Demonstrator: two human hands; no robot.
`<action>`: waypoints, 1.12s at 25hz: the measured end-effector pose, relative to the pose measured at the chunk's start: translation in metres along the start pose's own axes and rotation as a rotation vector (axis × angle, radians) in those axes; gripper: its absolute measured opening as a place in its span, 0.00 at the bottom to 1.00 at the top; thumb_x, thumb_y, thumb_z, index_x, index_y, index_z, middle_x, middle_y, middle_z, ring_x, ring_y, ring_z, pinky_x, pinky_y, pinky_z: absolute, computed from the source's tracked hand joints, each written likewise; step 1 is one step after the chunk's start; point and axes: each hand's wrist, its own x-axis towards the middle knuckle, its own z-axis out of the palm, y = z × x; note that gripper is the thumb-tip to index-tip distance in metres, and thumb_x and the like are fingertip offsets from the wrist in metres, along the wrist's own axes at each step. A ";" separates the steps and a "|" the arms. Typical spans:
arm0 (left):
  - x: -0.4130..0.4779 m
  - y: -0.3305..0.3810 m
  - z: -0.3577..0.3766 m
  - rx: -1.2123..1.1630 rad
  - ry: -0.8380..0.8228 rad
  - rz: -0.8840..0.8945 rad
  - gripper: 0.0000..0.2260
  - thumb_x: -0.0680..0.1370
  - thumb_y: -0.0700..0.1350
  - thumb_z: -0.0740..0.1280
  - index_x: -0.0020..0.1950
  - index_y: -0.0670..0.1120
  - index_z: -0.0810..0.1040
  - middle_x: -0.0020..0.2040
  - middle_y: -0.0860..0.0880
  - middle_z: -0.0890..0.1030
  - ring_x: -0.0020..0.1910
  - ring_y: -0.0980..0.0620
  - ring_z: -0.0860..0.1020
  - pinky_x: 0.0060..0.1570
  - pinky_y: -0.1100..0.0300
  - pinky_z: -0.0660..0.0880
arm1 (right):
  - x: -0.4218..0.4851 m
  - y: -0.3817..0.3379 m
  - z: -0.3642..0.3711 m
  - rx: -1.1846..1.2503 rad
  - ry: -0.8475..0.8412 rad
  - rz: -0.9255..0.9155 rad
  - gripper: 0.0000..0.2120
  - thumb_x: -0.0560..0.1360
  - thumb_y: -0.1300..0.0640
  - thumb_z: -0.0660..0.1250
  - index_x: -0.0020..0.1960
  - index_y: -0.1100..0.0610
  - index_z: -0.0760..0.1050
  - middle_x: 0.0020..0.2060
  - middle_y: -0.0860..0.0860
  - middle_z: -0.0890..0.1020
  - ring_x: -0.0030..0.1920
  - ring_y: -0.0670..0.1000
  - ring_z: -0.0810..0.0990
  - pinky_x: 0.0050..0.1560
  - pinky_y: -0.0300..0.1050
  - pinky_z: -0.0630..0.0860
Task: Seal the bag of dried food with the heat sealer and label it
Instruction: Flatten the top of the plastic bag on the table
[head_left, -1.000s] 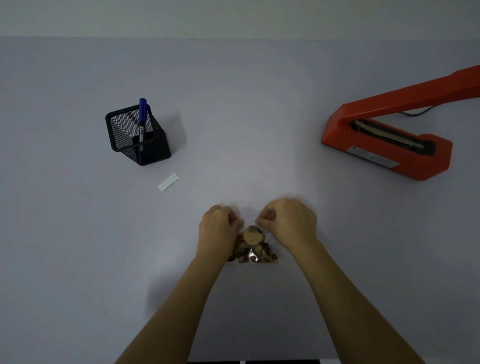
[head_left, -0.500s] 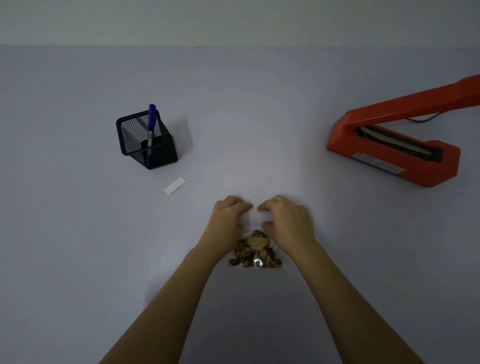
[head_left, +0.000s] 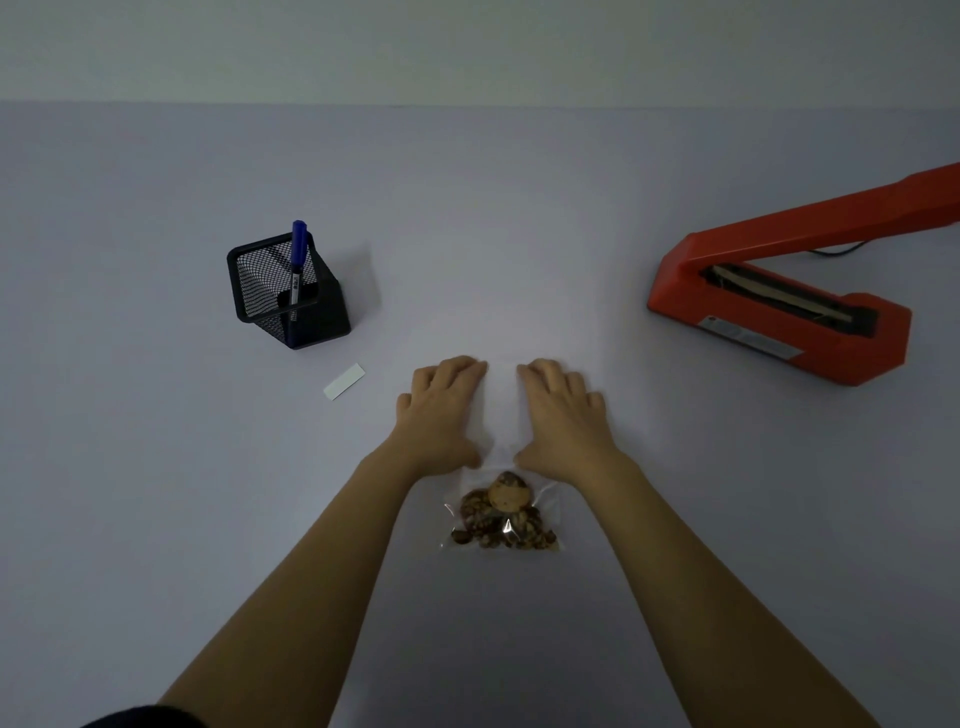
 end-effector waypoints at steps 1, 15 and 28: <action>-0.001 0.000 0.001 -0.025 0.010 -0.005 0.45 0.64 0.46 0.75 0.74 0.52 0.52 0.73 0.53 0.55 0.70 0.46 0.53 0.63 0.48 0.60 | -0.001 0.000 0.001 0.018 -0.009 0.000 0.44 0.66 0.57 0.72 0.74 0.53 0.48 0.71 0.51 0.56 0.67 0.56 0.58 0.61 0.51 0.60; -0.014 -0.001 0.016 -0.041 0.084 0.057 0.30 0.71 0.41 0.69 0.71 0.53 0.64 0.69 0.53 0.65 0.67 0.49 0.60 0.60 0.54 0.63 | -0.013 0.005 0.014 0.141 0.119 -0.062 0.27 0.69 0.59 0.70 0.65 0.48 0.68 0.62 0.45 0.69 0.63 0.49 0.68 0.53 0.46 0.61; -0.028 -0.003 0.029 -0.082 0.300 0.064 0.15 0.69 0.39 0.70 0.55 0.47 0.76 0.54 0.50 0.75 0.55 0.46 0.69 0.51 0.54 0.70 | -0.019 0.009 0.016 0.089 0.168 -0.026 0.20 0.69 0.52 0.69 0.59 0.48 0.69 0.55 0.46 0.72 0.58 0.51 0.67 0.49 0.47 0.59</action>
